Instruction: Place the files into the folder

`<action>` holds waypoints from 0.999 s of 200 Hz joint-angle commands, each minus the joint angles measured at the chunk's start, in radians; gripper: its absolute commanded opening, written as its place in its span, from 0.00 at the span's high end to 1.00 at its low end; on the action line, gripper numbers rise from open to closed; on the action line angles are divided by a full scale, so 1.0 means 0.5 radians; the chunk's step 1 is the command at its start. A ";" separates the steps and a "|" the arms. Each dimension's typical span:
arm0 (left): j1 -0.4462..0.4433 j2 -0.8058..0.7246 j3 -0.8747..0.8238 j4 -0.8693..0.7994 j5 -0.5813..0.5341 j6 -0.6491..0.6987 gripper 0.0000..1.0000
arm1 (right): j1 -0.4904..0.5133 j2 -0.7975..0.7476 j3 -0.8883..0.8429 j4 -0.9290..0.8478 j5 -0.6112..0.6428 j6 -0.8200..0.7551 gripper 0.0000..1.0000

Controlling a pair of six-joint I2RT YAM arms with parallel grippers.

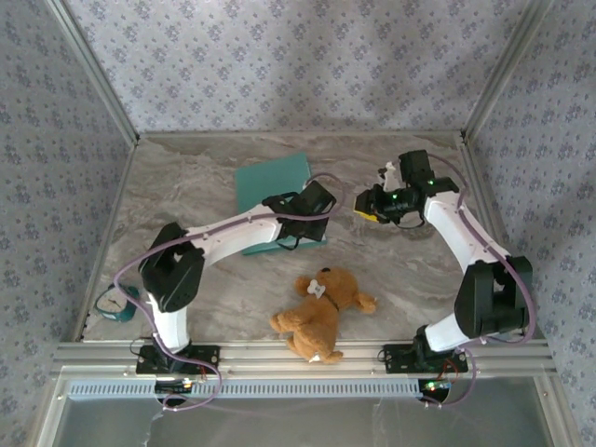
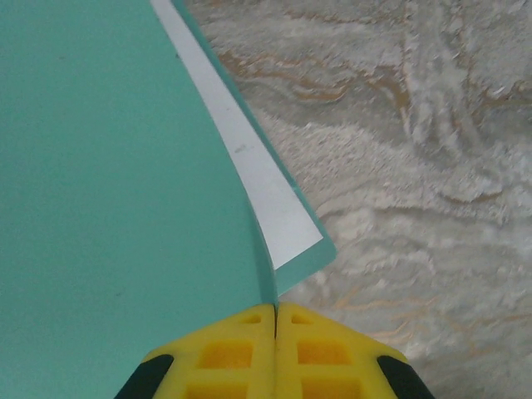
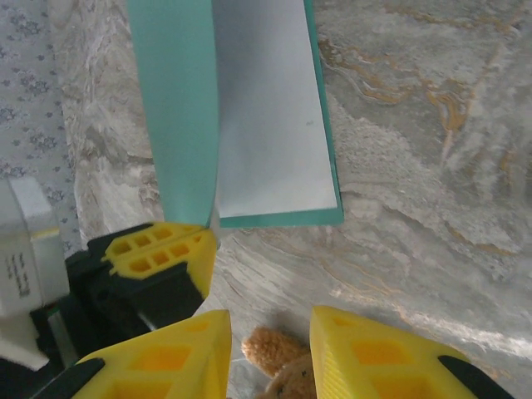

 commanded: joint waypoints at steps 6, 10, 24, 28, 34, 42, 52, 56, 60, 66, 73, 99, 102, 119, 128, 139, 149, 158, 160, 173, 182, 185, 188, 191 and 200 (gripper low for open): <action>-0.015 0.160 0.204 0.031 0.091 0.046 1.00 | -0.077 -0.075 -0.059 -0.067 -0.051 -0.031 0.68; -0.015 0.185 0.225 0.025 0.097 0.050 1.00 | -0.087 -0.079 -0.064 -0.067 -0.054 -0.032 0.68; -0.015 0.260 0.293 0.013 0.116 0.068 1.00 | -0.123 -0.083 -0.076 -0.083 -0.069 -0.046 0.68; -0.015 0.281 0.311 0.006 0.123 0.072 1.00 | -0.131 -0.085 -0.080 -0.085 -0.070 -0.048 0.68; -0.015 0.304 0.341 0.002 0.135 0.077 1.00 | -0.147 -0.086 -0.088 -0.091 -0.072 -0.055 0.67; -0.018 0.341 0.372 0.002 0.149 0.084 1.00 | -0.161 -0.085 -0.092 -0.096 -0.081 -0.065 0.68; -0.020 0.377 0.403 0.004 0.165 0.095 1.00 | -0.184 -0.088 -0.103 -0.101 -0.091 -0.074 0.67; -0.021 0.391 0.417 -0.001 0.168 0.103 1.00 | -0.192 -0.088 -0.106 -0.103 -0.095 -0.078 0.67; -0.025 0.409 0.430 0.000 0.173 0.111 1.00 | -0.196 -0.090 -0.109 -0.104 -0.097 -0.080 0.67; -0.027 0.430 0.456 -0.011 0.173 0.120 1.00 | -0.203 -0.092 -0.112 -0.104 -0.097 -0.085 0.67; -0.034 0.458 0.483 -0.027 0.165 0.150 1.00 | -0.216 -0.095 -0.114 -0.107 -0.100 -0.089 0.67; -0.074 0.544 0.589 -0.091 0.130 0.230 1.00 | -0.231 -0.097 -0.116 -0.113 -0.101 -0.101 0.67; -0.077 0.548 0.602 -0.096 0.127 0.235 1.00 | -0.235 -0.095 -0.115 -0.116 -0.101 -0.103 0.67; -0.085 0.586 0.652 -0.140 0.100 0.260 1.00 | -0.239 -0.096 -0.117 -0.114 -0.099 -0.104 0.67; -0.088 0.590 0.673 -0.160 0.093 0.275 1.00 | -0.240 -0.097 -0.117 -0.116 -0.098 -0.102 0.67; -0.094 0.585 0.698 -0.185 0.081 0.293 0.92 | -0.241 -0.096 -0.117 -0.114 -0.097 -0.103 0.68; -0.094 0.568 0.720 -0.199 0.080 0.299 0.84 | -0.240 -0.100 -0.114 -0.114 -0.094 -0.101 0.67; -0.094 0.550 0.733 -0.210 0.075 0.311 0.78 | -0.240 -0.099 -0.111 -0.116 -0.091 -0.101 0.67; -0.094 0.544 0.738 -0.215 0.074 0.314 0.77 | -0.240 -0.101 -0.108 -0.114 -0.091 -0.101 0.67; -0.094 0.513 0.767 -0.238 0.065 0.330 0.70 | -0.242 -0.100 -0.098 -0.114 -0.083 -0.096 0.67; -0.094 0.486 0.780 -0.255 0.050 0.336 0.65 | -0.245 -0.099 -0.092 -0.119 -0.077 -0.093 0.67; -0.094 0.478 0.784 -0.257 0.048 0.338 0.64 | -0.245 -0.097 -0.090 -0.117 -0.074 -0.092 0.67; -0.094 0.465 0.783 -0.259 0.044 0.341 0.63 | -0.245 -0.101 -0.087 -0.117 -0.073 -0.094 0.67; -0.094 0.455 0.785 -0.260 0.043 0.343 0.62 | -0.248 -0.099 -0.085 -0.120 -0.071 -0.090 0.67; -0.094 0.417 0.784 -0.265 0.040 0.351 0.59 | -0.247 -0.101 -0.077 -0.121 -0.062 -0.091 0.67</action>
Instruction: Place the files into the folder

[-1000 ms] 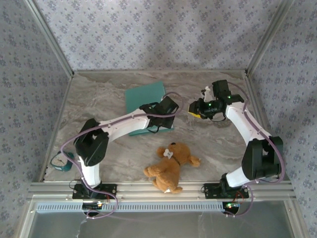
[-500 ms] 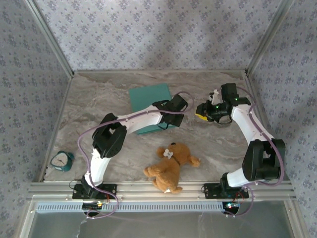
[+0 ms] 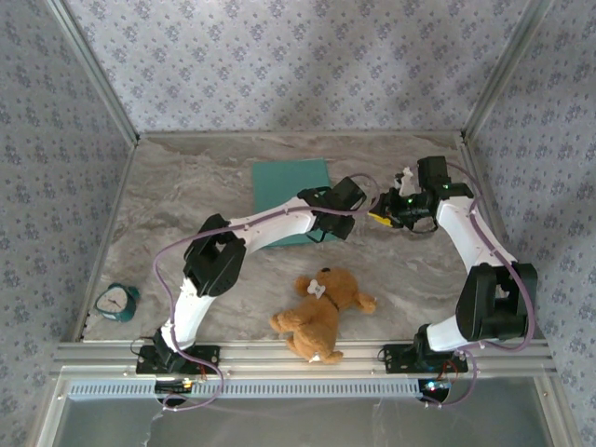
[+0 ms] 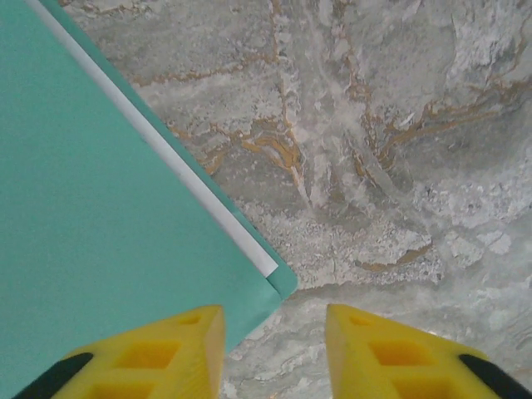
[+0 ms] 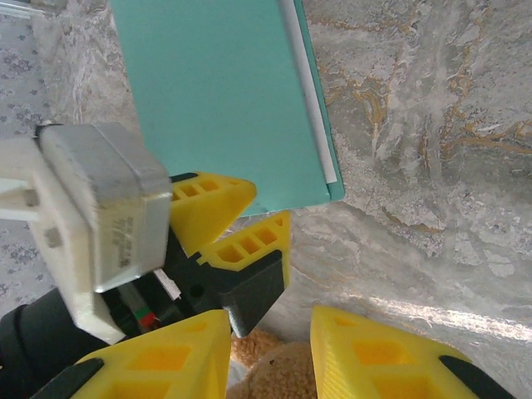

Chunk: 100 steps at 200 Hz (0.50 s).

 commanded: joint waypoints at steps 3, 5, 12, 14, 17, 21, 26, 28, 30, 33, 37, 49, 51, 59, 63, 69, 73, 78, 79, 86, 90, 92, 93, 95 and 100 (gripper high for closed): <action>-0.005 -0.167 0.074 -0.090 -0.054 0.045 0.58 | -0.021 -0.049 0.027 -0.068 -0.001 -0.027 0.67; -0.005 -0.174 0.073 -0.091 -0.054 0.045 0.57 | -0.021 -0.051 0.027 -0.066 0.004 -0.028 0.67; -0.005 -0.201 0.070 -0.094 -0.062 0.046 0.55 | -0.021 -0.054 0.027 -0.065 0.016 -0.024 0.67; -0.004 -0.211 0.073 -0.095 -0.062 0.047 0.54 | -0.022 -0.056 0.027 -0.061 0.018 -0.024 0.67; -0.005 -0.222 0.071 -0.097 -0.064 0.050 0.54 | -0.022 -0.058 0.027 -0.057 0.024 -0.021 0.67; -0.005 -0.236 0.071 -0.100 -0.071 0.051 0.53 | -0.025 -0.065 0.025 -0.050 0.033 -0.019 0.67; -0.003 -0.258 0.073 -0.102 -0.081 0.054 0.52 | -0.025 -0.073 0.022 -0.040 0.041 -0.013 0.66; -0.002 -0.266 0.070 -0.102 -0.083 0.054 0.52 | -0.025 -0.077 0.019 -0.036 0.046 -0.009 0.66; -0.002 -0.274 0.069 -0.102 -0.083 0.054 0.51 | -0.024 -0.079 0.018 -0.033 0.049 -0.006 0.66; -0.002 -0.286 0.066 -0.102 -0.089 0.057 0.51 | -0.024 -0.084 0.015 -0.024 0.055 -0.003 0.65; -0.002 -0.304 0.062 -0.103 -0.097 0.057 0.50 | -0.027 -0.089 0.012 -0.012 0.064 0.003 0.64; 0.001 -0.358 0.046 -0.096 -0.121 0.060 0.46 | -0.027 -0.120 0.000 0.031 0.087 0.023 0.60; 0.003 -0.364 0.045 -0.096 -0.125 0.059 0.45 | -0.029 -0.125 -0.002 0.040 0.089 0.025 0.60; 0.010 -0.408 0.026 -0.085 -0.142 0.057 0.42 | -0.031 -0.149 -0.010 0.069 0.108 0.036 0.59; 0.014 -0.431 0.015 -0.077 -0.148 0.057 0.41 | -0.031 -0.159 -0.013 0.085 0.119 0.039 0.57; 0.020 -0.468 -0.007 -0.063 -0.164 0.057 0.38 | -0.030 -0.177 -0.015 0.106 0.138 0.040 0.56; 0.027 -0.491 -0.022 -0.053 -0.175 0.057 0.37 | -0.030 -0.192 -0.019 0.123 0.155 0.042 0.54; 0.034 -0.523 -0.048 -0.033 -0.188 0.057 0.35 | -0.032 -0.213 -0.025 0.144 0.179 0.039 0.52; 0.038 -0.529 -0.052 -0.029 -0.193 0.057 0.35 | -0.033 -0.216 -0.025 0.149 0.186 0.041 0.52; 0.054 -0.586 -0.092 -0.006 -0.215 0.060 0.32 | -0.032 -0.246 -0.034 0.173 0.216 0.042 0.49; 0.065 -0.619 -0.117 0.015 -0.229 0.060 0.30 | -0.032 -0.263 -0.039 0.174 0.237 0.042 0.47; 0.069 -0.632 -0.132 0.026 -0.236 0.060 0.30 | -0.031 -0.271 -0.039 0.201 0.249 0.039 0.46; 0.073 -0.639 -0.140 0.030 -0.241 0.062 0.29 | -0.032 -0.275 -0.041 0.215 0.253 0.039 0.46; 0.078 -0.658 -0.152 0.042 -0.250 0.063 0.29 | -0.032 -0.283 -0.043 0.231 0.266 0.039 0.45; 0.093 -0.699 -0.190 0.061 -0.277 0.063 0.27 | -0.031 -0.305 -0.052 0.255 0.295 0.034 0.43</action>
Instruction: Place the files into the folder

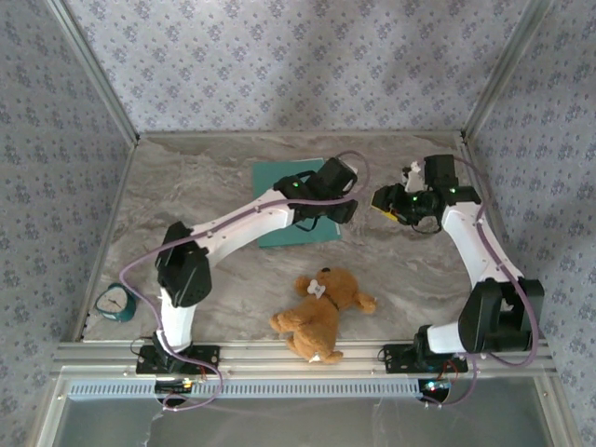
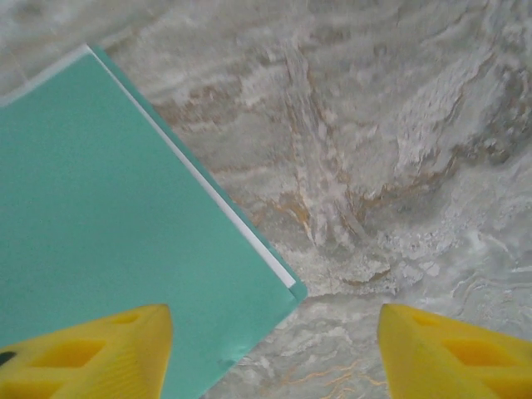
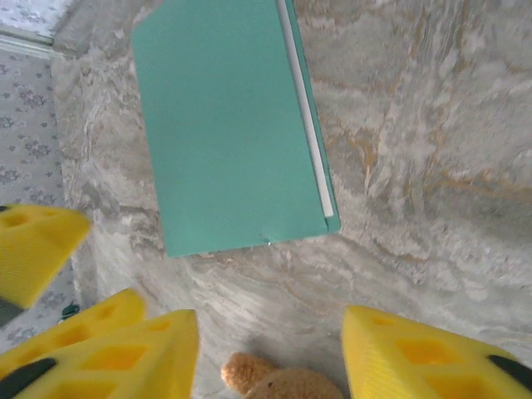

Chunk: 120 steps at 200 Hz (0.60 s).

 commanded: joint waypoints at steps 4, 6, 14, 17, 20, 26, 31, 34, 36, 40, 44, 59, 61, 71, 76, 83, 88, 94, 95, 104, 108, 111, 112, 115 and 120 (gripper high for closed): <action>0.078 -0.256 -0.158 0.100 -0.164 0.008 0.25 | -0.013 -0.138 -0.043 0.160 0.177 -0.012 0.41; 0.088 -0.273 -0.173 0.108 -0.180 0.008 0.25 | -0.012 -0.144 -0.045 0.169 0.186 -0.016 0.40; 0.121 -0.345 -0.243 0.150 -0.229 0.007 0.23 | -0.013 -0.180 -0.058 0.205 0.232 -0.032 0.37; 0.132 -0.370 -0.268 0.170 -0.248 0.007 0.22 | -0.013 -0.192 -0.063 0.214 0.257 -0.039 0.35; 0.147 -0.399 -0.298 0.187 -0.266 0.010 0.20 | -0.013 -0.204 -0.069 0.226 0.267 -0.044 0.34; 0.173 -0.453 -0.355 0.221 -0.316 0.013 0.17 | -0.012 -0.230 -0.078 0.242 0.307 -0.061 0.31; 0.199 -0.498 -0.412 0.253 -0.364 0.016 0.15 | -0.013 -0.253 -0.087 0.257 0.333 -0.071 0.29; 0.213 -0.525 -0.445 0.274 -0.398 0.022 0.13 | -0.014 -0.264 -0.093 0.265 0.342 -0.076 0.27; 0.222 -0.542 -0.465 0.287 -0.421 0.026 0.12 | -0.012 -0.272 -0.098 0.272 0.353 -0.079 0.26; 0.240 -0.578 -0.511 0.310 -0.469 0.034 0.09 | -0.013 -0.284 -0.107 0.283 0.374 -0.085 0.25; 0.260 -0.614 -0.553 0.331 -0.523 0.043 0.07 | -0.015 -0.299 -0.115 0.296 0.399 -0.092 0.23; 0.317 -0.748 -0.744 0.436 -0.799 0.080 0.00 | -0.018 -0.343 -0.149 0.332 0.527 -0.136 0.13; 0.325 -0.764 -0.769 0.455 -0.837 0.092 0.00 | -0.022 -0.347 -0.152 0.337 0.544 -0.143 0.12; 0.376 -0.853 -0.916 0.534 -0.988 0.117 0.00 | -0.028 -0.366 -0.187 0.389 0.592 -0.211 0.06; 0.411 -0.894 -0.989 0.562 -1.072 0.120 0.00 | -0.035 -0.375 -0.202 0.414 0.630 -0.233 0.03; 0.468 -0.948 -1.092 0.606 -1.131 0.125 0.00 | -0.041 -0.388 -0.230 0.443 0.707 -0.250 0.00; 0.524 -0.984 -1.160 0.621 -1.163 0.105 0.00 | -0.047 -0.399 -0.251 0.474 0.752 -0.252 0.00; 0.597 -1.027 -1.237 0.622 -1.194 0.064 0.00 | -0.060 -0.411 -0.283 0.516 0.797 -0.256 0.00; 0.609 -1.034 -1.249 0.622 -1.196 0.053 0.00 | -0.062 -0.413 -0.291 0.522 0.803 -0.256 0.00; 0.729 -1.094 -1.351 0.593 -1.230 -0.041 0.00 | -0.075 -0.430 -0.337 0.578 0.886 -0.256 0.00; 0.787 -1.118 -1.386 0.576 -1.234 -0.078 0.00 | -0.087 -0.438 -0.357 0.604 0.921 -0.252 0.00; 0.825 -1.138 -1.423 0.566 -1.239 -0.102 0.00 | -0.095 -0.442 -0.372 0.624 0.951 -0.251 0.00; 0.839 -1.144 -1.434 0.565 -1.240 -0.112 0.00 | -0.096 -0.443 -0.378 0.632 0.960 -0.251 0.00; 0.878 -1.160 -1.469 0.563 -1.245 -0.129 0.00 | -0.101 -0.446 -0.396 0.659 0.994 -0.250 0.00; 0.938 -1.197 -1.533 0.579 -1.249 -0.126 0.00 | -0.111 -0.455 -0.431 0.700 1.044 -0.250 0.00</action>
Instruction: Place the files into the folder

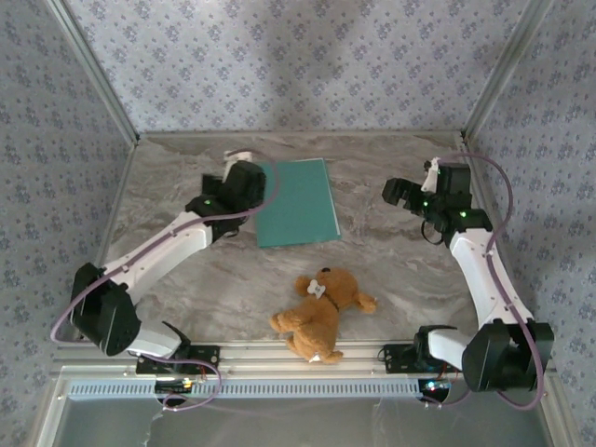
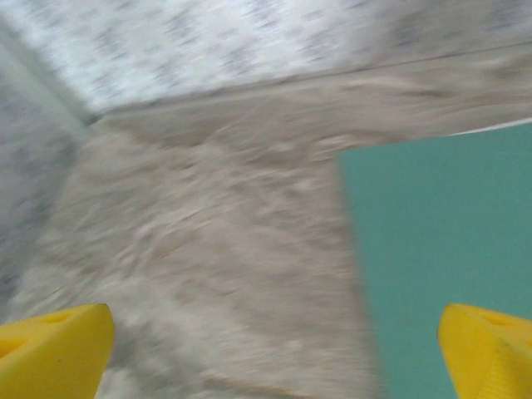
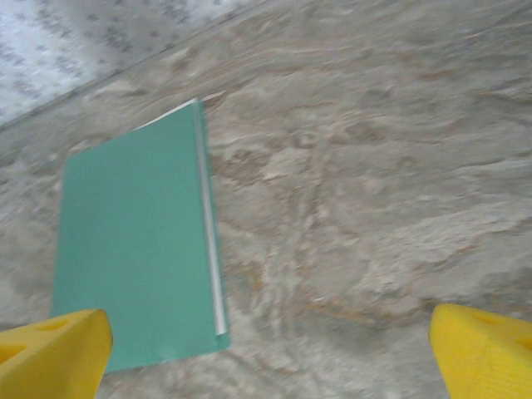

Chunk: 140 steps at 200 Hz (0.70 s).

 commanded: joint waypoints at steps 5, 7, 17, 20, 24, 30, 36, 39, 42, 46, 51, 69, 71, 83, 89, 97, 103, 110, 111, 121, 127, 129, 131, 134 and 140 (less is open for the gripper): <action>0.289 -0.187 -0.274 0.108 -0.259 -0.115 0.00 | -0.059 -0.063 -0.153 0.271 0.387 -0.052 0.00; 0.313 -0.202 -0.307 0.135 -0.269 -0.098 0.00 | -0.060 -0.064 -0.169 0.286 0.404 -0.050 0.00; 0.392 -0.272 -0.471 0.300 -0.299 -0.003 0.00 | -0.074 -0.070 -0.242 0.416 0.493 -0.053 0.00; 0.414 -0.288 -0.520 0.352 -0.299 0.037 0.00 | -0.078 -0.068 -0.269 0.459 0.523 -0.063 0.00; 0.444 -0.318 -0.583 0.424 -0.291 0.083 0.00 | -0.077 -0.067 -0.304 0.519 0.558 -0.073 0.00; 0.489 -0.351 -0.666 0.516 -0.279 0.126 0.00 | -0.078 -0.061 -0.354 0.595 0.595 -0.093 0.00; 0.539 -0.378 -0.742 0.587 -0.274 0.155 0.00 | -0.080 -0.053 -0.398 0.655 0.633 -0.109 0.00; 0.563 -0.388 -0.771 0.618 -0.269 0.160 0.00 | -0.081 -0.045 -0.419 0.685 0.654 -0.115 0.00; 0.589 -0.400 -0.800 0.645 -0.263 0.165 0.00 | -0.083 -0.038 -0.440 0.716 0.674 -0.120 0.00; 0.620 -0.411 -0.845 0.680 -0.250 0.175 0.00 | -0.087 -0.028 -0.468 0.760 0.697 -0.133 0.00; 0.663 -0.427 -0.894 0.720 -0.221 0.182 0.00 | -0.087 -0.013 -0.502 0.815 0.721 -0.158 0.00; 0.794 -0.457 -1.048 0.868 -0.090 0.187 0.00 | -0.088 0.052 -0.612 1.014 0.827 -0.254 0.00; 0.810 -0.459 -1.063 0.882 -0.074 0.186 0.00 | -0.088 0.058 -0.623 1.038 0.836 -0.273 0.00; 0.875 -0.455 -1.131 0.948 0.005 0.185 0.00 | -0.089 0.119 -0.688 1.178 0.888 -0.344 0.00; 0.898 -0.449 -1.158 0.981 0.030 0.188 0.00 | -0.091 0.157 -0.714 1.248 0.916 -0.369 0.00; 0.932 -0.435 -1.197 1.048 0.076 0.192 0.00 | -0.094 0.208 -0.744 1.338 0.932 -0.403 0.00; 0.959 -0.427 -1.231 1.107 0.118 0.191 0.00 | -0.097 0.242 -0.768 1.398 0.925 -0.431 0.00; 0.993 -0.408 -1.271 1.191 0.176 0.184 0.00 | -0.101 0.293 -0.790 1.481 0.907 -0.463 0.00; 0.998 -0.405 -1.277 1.202 0.185 0.183 0.00 | -0.099 0.300 -0.794 1.493 0.906 -0.469 0.00; 1.035 -0.372 -1.325 1.321 0.262 0.182 0.00 | -0.106 0.369 -0.819 1.595 0.880 -0.485 0.00; 1.055 -0.351 -1.349 1.400 0.292 0.187 0.00 | -0.107 0.411 -0.839 1.669 0.844 -0.509 0.00; 1.062 -0.344 -1.359 1.428 0.296 0.191 0.00 | -0.107 0.423 -0.843 1.692 0.831 -0.532 0.00; 1.066 -0.337 -1.368 1.457 0.318 0.196 0.00 | -0.106 0.432 -0.851 1.714 0.823 -0.548 0.00; 1.074 -0.323 -1.381 1.505 0.349 0.201 0.00 | -0.104 0.453 -0.859 1.754 0.815 -0.563 0.00; 1.089 -0.291 -1.405 1.589 0.403 0.215 0.00 | -0.109 0.486 -0.863 1.784 0.785 -0.587 0.00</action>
